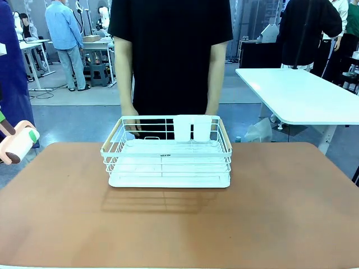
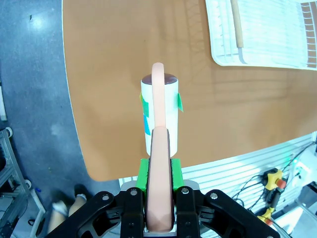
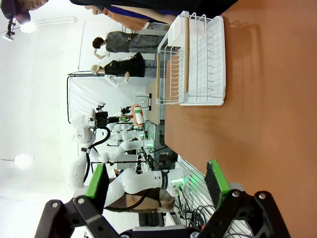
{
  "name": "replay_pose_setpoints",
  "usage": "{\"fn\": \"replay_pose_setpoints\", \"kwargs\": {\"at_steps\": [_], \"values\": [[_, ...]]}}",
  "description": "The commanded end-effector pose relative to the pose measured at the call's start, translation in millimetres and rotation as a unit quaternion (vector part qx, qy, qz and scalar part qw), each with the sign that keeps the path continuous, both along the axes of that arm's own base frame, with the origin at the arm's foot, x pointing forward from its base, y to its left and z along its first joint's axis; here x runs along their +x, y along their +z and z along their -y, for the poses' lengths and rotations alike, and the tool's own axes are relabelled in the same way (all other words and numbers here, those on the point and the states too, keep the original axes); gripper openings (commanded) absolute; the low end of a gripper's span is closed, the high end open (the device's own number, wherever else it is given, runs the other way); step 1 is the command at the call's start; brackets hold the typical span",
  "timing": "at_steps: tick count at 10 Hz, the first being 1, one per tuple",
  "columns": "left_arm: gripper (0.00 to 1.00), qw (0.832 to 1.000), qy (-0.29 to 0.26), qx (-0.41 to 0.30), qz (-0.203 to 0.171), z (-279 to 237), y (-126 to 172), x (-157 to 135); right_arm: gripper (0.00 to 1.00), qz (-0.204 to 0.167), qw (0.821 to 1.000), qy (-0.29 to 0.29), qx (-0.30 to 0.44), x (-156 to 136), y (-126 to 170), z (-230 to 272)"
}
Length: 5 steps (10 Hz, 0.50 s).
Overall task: Clean the table.
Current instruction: Place the Lint Roller down when the Dish drying rack is positioned in the middle of the table.
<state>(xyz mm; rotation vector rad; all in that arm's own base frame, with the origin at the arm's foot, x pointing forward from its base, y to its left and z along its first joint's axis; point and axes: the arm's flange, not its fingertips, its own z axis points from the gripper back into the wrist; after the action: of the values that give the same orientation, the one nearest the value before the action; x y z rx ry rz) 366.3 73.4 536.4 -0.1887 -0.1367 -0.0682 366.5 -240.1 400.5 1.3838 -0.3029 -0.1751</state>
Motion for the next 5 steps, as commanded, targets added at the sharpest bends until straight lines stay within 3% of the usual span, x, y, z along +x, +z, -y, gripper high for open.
{"fn": "replay_pose_setpoints", "kwargs": {"at_steps": [1,5], "values": [[0.21,1.0,0.002,0.002,0.002,-1.7,1.6,-2.2,1.0,0.002,1.0,0.002,0.002,0.2,3.6,-1.7],[0.21,1.0,0.0,0.0,0.0,0.0,0.0,0.0,1.0,0.002,1.0,0.002,0.002,0.2,3.6,-1.7]]}}
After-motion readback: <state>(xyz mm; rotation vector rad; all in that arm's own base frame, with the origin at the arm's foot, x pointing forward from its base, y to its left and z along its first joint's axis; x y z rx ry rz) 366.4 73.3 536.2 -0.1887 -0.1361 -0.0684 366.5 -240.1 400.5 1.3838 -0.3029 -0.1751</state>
